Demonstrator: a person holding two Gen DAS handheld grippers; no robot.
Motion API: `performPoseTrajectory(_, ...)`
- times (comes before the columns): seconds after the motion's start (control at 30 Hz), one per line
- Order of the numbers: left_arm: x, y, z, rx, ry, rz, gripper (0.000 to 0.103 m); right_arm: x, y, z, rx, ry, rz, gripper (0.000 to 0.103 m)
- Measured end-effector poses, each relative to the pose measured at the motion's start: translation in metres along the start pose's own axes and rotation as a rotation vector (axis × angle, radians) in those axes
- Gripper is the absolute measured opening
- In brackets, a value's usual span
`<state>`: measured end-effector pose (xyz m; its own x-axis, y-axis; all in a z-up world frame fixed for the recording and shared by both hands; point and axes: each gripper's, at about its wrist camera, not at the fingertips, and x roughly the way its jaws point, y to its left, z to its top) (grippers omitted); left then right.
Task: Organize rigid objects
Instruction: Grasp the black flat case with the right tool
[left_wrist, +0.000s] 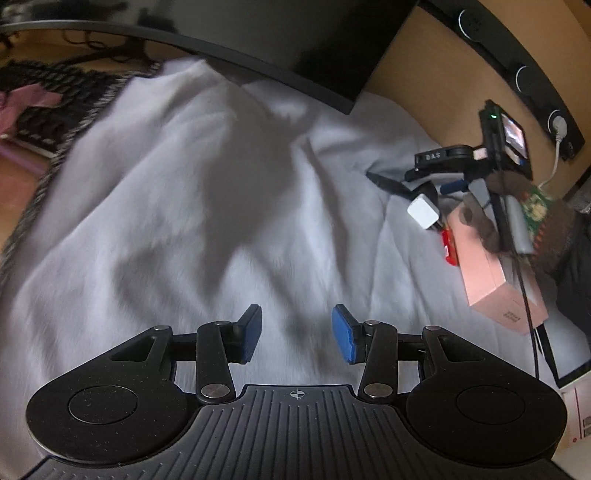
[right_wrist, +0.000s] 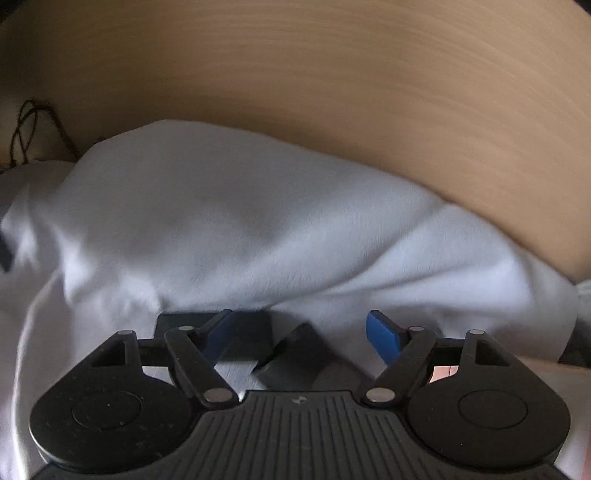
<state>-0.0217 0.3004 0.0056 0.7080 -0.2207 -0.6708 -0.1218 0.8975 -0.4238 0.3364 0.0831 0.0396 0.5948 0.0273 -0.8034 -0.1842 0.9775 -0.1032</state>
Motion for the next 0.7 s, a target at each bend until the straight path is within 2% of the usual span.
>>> performPoseTrajectory(0.07,0.015,-0.003,0.013,0.02,0.009,-0.029,0.046,-0.007,-0.002,-0.007,0.006,0.008,0.014,0.077)
performPoseTrajectory(0.13,0.025,-0.013,0.026,0.049,0.005,-0.084,0.046,-0.007,-0.004,-0.015,-0.003,0.05,0.039,0.058)
performPoseTrajectory(0.23,0.041,-0.031,0.043,0.107,-0.005,-0.141,0.046,-0.018,-0.002,-0.033,-0.042,0.05,0.056,0.052)
performPoseTrajectory(0.37,0.067,-0.049,0.065,0.136,-0.005,-0.156,0.046,-0.047,0.009,-0.066,-0.099,0.051,0.12,0.044)
performPoseTrajectory(0.43,0.082,-0.058,0.078,0.148,-0.004,-0.164,0.046,-0.066,0.016,-0.091,-0.133,0.055,0.162,0.02)
performPoseTrajectory(0.47,0.09,-0.066,0.085,0.17,0.002,-0.173,0.046,-0.078,0.022,-0.104,-0.151,0.066,0.197,0.015)
performPoseTrajectory(0.53,0.108,-0.086,0.098,0.235,0.03,-0.196,0.046,-0.095,0.026,-0.131,-0.165,0.076,0.235,0.015)
performPoseTrajectory(0.63,0.135,-0.121,0.112,0.334,0.05,-0.254,0.046,-0.125,0.03,-0.169,-0.21,0.055,0.226,0.016)
performPoseTrajectory(0.67,0.144,-0.131,0.116,0.341,0.046,-0.259,0.046,-0.134,0.029,-0.18,-0.22,0.035,0.221,0.021)
performPoseTrajectory(0.7,0.152,-0.14,0.121,0.355,0.037,-0.26,0.046,-0.147,0.026,-0.193,-0.229,0.018,0.215,0.031)
